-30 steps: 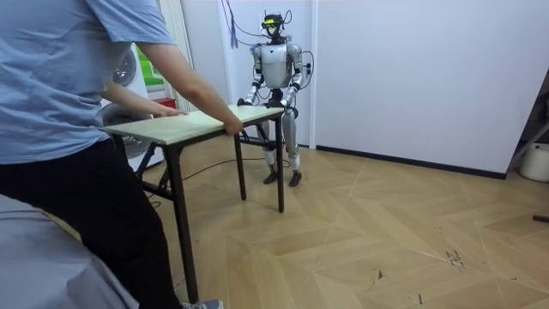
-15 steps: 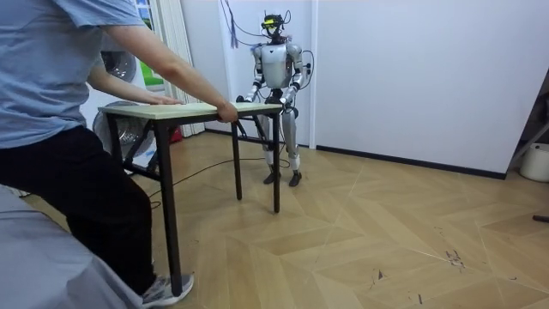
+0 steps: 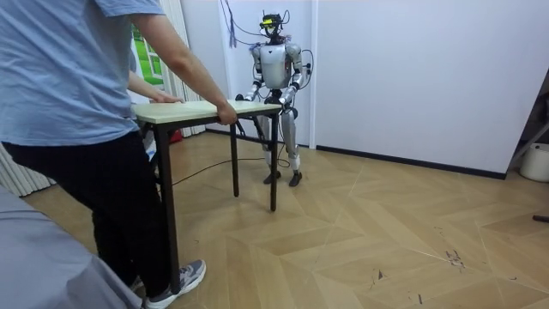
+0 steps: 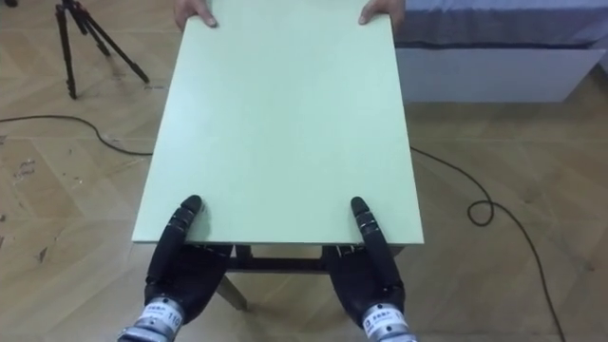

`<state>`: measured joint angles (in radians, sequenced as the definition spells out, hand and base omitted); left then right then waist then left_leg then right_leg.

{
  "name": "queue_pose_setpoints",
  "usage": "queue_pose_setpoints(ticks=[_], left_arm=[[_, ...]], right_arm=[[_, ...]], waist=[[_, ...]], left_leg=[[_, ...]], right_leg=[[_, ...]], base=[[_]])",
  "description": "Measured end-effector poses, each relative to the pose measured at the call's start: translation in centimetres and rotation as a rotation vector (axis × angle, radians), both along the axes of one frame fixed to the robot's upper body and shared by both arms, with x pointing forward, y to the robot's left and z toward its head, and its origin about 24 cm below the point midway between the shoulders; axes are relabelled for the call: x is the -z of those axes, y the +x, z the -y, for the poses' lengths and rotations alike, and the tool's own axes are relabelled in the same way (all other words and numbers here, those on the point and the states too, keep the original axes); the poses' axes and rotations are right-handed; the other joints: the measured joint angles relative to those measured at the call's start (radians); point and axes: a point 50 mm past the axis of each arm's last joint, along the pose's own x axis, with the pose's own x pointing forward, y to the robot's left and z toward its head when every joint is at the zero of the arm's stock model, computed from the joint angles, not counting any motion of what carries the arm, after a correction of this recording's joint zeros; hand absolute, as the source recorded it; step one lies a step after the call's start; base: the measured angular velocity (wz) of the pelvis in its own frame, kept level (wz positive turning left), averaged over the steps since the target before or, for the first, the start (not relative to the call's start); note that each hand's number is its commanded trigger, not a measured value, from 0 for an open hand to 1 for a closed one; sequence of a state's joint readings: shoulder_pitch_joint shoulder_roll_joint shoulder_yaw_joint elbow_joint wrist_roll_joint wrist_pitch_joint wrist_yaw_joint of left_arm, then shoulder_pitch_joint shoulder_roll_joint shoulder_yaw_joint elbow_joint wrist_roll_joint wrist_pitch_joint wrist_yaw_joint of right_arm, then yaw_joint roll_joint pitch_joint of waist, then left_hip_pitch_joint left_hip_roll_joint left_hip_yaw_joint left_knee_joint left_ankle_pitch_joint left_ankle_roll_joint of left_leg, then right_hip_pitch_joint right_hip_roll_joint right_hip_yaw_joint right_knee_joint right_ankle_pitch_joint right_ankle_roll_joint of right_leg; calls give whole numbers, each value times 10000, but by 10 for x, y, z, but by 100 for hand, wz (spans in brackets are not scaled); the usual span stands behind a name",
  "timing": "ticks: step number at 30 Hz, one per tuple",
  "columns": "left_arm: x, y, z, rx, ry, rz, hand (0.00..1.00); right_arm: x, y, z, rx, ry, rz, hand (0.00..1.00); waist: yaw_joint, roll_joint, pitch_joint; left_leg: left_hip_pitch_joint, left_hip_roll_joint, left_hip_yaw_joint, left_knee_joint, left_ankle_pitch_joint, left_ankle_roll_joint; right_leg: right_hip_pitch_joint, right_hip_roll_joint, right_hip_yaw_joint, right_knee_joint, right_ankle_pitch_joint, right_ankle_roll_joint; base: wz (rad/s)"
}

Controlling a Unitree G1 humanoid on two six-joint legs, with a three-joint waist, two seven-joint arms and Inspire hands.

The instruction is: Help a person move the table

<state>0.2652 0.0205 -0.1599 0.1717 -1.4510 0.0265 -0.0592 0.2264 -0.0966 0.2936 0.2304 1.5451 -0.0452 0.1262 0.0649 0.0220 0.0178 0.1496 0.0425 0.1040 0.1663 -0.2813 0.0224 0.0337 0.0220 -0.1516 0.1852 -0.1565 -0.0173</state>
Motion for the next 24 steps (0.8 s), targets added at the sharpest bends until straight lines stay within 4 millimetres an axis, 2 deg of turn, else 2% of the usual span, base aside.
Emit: queue_pose_setpoints(ticks=[12,18,24], left_arm=[[-7,-11,2,43,121,149,100],[-9,-10,3,-32,188,193,100],[-11,-17,1,-107,369,204,100]], right_arm=[[-7,-12,1,103,56,168,100],[-11,-14,1,89,56,123,100],[-11,-24,-3,87,158,-2,100]], waist=[[141,-29,9],[203,-28,9],[208,-29,8]], left_leg=[[-221,-25,11,3,0,0],[-434,-25,-1,83,0,0],[-691,-27,-25,307,13,-22]], right_leg=[[-163,-22,-3,-3,1,0],[-338,-15,-25,21,1,0],[-560,-10,-27,201,34,-55]], base=[[2],[0],[0]])
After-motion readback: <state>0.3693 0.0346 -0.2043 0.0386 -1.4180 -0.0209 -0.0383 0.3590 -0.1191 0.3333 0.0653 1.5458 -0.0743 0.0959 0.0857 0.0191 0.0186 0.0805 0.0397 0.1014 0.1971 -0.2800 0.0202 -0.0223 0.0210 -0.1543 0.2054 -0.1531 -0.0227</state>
